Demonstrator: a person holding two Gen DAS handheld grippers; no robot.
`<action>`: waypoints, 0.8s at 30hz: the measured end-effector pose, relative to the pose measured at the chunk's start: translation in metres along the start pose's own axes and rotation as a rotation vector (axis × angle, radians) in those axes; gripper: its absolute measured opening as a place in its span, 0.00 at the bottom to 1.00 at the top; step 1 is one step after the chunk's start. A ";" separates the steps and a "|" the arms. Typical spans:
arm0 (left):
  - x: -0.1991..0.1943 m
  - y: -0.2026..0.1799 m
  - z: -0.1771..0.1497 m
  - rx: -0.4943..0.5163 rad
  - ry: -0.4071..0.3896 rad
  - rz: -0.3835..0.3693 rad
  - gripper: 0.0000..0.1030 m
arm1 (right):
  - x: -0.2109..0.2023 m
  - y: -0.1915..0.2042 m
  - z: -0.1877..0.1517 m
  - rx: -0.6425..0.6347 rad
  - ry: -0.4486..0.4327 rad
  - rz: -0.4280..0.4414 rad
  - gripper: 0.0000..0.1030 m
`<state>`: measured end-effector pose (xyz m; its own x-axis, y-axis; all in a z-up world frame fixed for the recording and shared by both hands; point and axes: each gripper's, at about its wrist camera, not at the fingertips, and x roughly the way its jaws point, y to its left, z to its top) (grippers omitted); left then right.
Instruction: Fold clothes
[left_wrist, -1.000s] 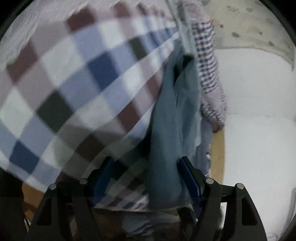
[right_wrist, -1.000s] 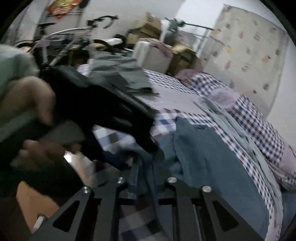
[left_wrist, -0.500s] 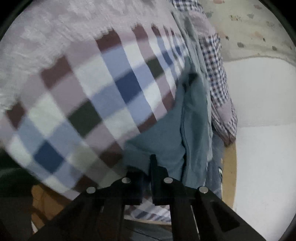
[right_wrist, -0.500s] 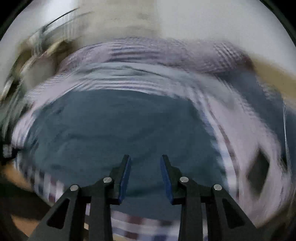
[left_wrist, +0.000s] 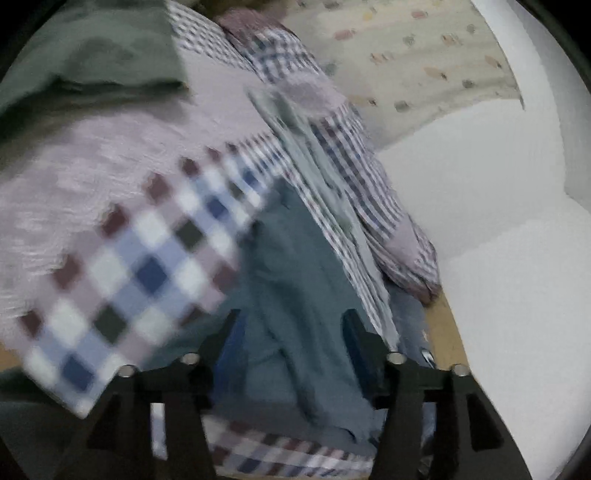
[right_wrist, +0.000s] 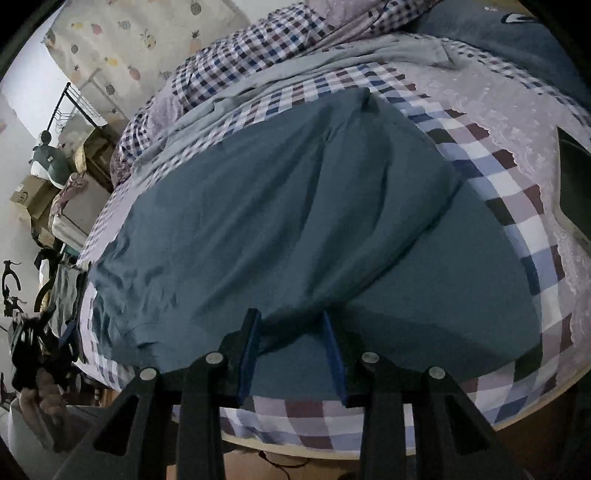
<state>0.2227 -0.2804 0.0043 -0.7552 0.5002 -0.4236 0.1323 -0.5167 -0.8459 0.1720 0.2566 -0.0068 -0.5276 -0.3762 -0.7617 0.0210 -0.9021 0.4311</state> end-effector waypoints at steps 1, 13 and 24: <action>0.010 -0.001 -0.003 -0.005 0.039 -0.014 0.60 | 0.000 0.000 0.000 0.002 -0.001 0.003 0.36; 0.086 -0.031 -0.066 0.061 0.320 0.038 0.58 | 0.009 0.014 -0.008 -0.034 0.030 0.037 0.33; 0.104 -0.050 -0.078 0.024 0.342 -0.047 0.05 | -0.011 0.017 -0.002 -0.073 -0.026 0.021 0.01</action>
<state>0.1873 -0.1488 -0.0229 -0.5005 0.7257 -0.4721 0.0841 -0.5019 -0.8608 0.1798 0.2450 0.0086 -0.5482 -0.3901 -0.7398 0.0931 -0.9075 0.4095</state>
